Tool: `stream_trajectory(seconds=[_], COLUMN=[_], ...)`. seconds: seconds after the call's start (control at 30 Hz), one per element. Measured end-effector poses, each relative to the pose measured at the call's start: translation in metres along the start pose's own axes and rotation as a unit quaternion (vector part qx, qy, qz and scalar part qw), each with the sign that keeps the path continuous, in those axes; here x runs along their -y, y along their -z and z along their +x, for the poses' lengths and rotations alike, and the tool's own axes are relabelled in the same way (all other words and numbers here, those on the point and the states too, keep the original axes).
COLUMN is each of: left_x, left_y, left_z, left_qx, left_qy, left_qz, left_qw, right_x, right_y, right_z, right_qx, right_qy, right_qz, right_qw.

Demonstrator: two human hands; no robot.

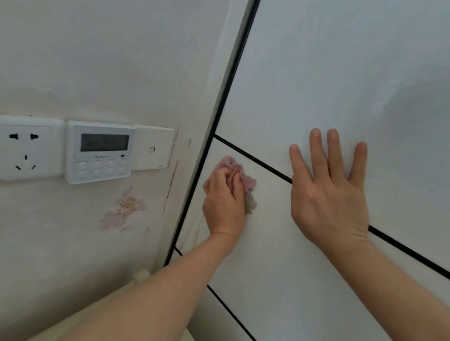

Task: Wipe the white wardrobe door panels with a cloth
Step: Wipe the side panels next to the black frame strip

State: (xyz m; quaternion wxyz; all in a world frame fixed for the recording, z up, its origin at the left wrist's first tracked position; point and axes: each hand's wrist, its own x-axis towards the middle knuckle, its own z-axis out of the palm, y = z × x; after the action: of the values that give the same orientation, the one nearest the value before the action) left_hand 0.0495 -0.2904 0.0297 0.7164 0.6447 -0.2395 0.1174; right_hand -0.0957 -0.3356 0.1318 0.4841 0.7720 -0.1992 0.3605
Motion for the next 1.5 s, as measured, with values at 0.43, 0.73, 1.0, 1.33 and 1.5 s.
stream_trajectory(seconds=[0.43,0.73,1.0,1.33,1.5], left_x=[-0.024,0.095,0.021,0.156,0.090], left_y=[0.010,0.032,0.009,0.024,0.009], left_z=[0.055,-0.025,-0.013,-0.050,-0.072], left_qx=[0.073,0.008,0.034,-0.026,0.015], left_qy=[-0.084,0.250,-0.004,0.309,0.128], left_qz=[-0.067,0.024,-0.019,0.067,0.011], left_qw=[0.992,0.968,0.999,0.948,0.992], right_x=[0.007,-0.056,-0.048,-0.049,-0.049], right_y=[0.010,0.030,0.021,0.021,0.023], right_z=[0.014,0.000,0.000,0.001,0.000], right_qx=[0.007,0.065,0.067,0.082,0.084], right_qy=[0.058,0.123,0.110,0.116,0.119], right_qz=[0.057,-0.069,-0.059,-0.072,-0.075], right_qw=[0.997,0.988,0.990,0.987,0.987])
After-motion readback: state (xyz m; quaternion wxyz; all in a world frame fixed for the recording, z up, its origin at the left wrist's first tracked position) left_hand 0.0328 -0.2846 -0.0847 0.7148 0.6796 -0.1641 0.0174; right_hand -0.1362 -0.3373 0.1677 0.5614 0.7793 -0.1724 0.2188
